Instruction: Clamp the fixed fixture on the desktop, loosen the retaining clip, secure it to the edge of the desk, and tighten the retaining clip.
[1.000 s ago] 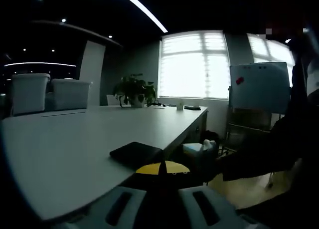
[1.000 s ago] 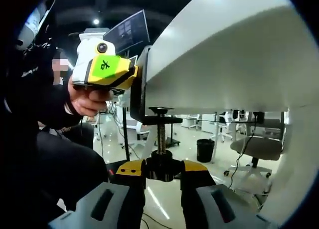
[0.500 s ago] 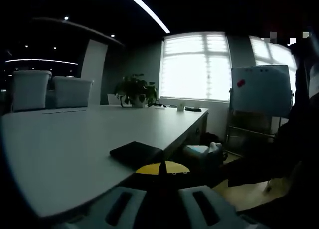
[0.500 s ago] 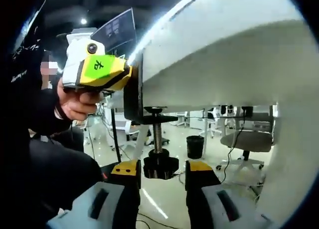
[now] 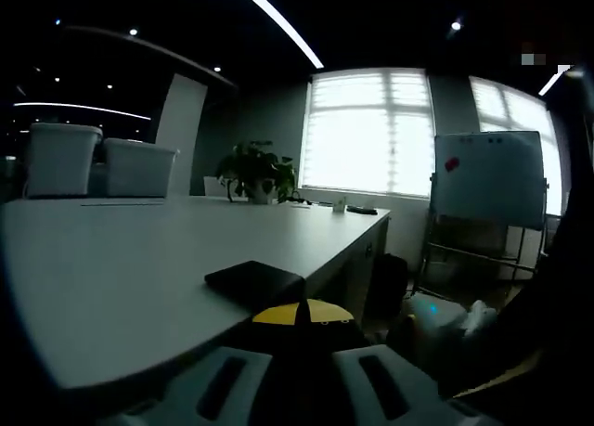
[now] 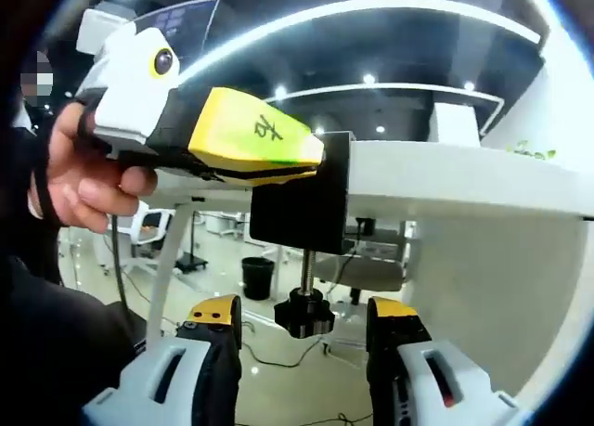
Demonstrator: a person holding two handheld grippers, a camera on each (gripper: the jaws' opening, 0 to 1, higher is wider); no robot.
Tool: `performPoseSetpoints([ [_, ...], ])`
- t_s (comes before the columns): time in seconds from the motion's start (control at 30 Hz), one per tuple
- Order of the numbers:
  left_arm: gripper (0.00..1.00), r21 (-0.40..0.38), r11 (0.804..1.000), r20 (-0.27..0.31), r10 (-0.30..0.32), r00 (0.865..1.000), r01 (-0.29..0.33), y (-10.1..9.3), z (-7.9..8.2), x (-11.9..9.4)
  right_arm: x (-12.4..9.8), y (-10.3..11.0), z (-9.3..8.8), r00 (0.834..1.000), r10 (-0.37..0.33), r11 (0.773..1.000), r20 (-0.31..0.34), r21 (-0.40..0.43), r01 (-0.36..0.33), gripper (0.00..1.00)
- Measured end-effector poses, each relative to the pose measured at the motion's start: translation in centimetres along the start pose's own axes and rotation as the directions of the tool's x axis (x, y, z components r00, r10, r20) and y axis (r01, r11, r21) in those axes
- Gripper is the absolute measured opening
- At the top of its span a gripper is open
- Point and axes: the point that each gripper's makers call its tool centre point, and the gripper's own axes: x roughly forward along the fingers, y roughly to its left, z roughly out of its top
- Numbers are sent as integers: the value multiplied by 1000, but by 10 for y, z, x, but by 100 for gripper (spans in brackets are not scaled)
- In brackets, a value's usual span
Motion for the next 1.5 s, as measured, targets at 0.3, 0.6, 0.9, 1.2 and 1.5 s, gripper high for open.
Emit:
performPoseSetpoints([
  [0.3,1,-1,1000,1,-1,1000,1,5,0,-8,11,-4,-13,971,-234,972,-40,26,235,50],
  [0.6,1,23,1000,-5,-7,1000,7,5,-1,-9,17,-13,-17,952,-297,953,-68,40,300,35],
  [0.9,1,36,999,-11,-8,1000,9,4,-2,-8,18,-11,-19,953,-295,954,-76,26,297,27],
  [1.2,1,59,998,-23,2,1000,0,3,-2,-8,20,-11,-20,970,-224,974,-91,19,226,27],
  [1.5,1,45,999,-24,15,1000,-14,4,-2,-8,25,-2,-22,994,24,1000,-103,17,-22,27],
])
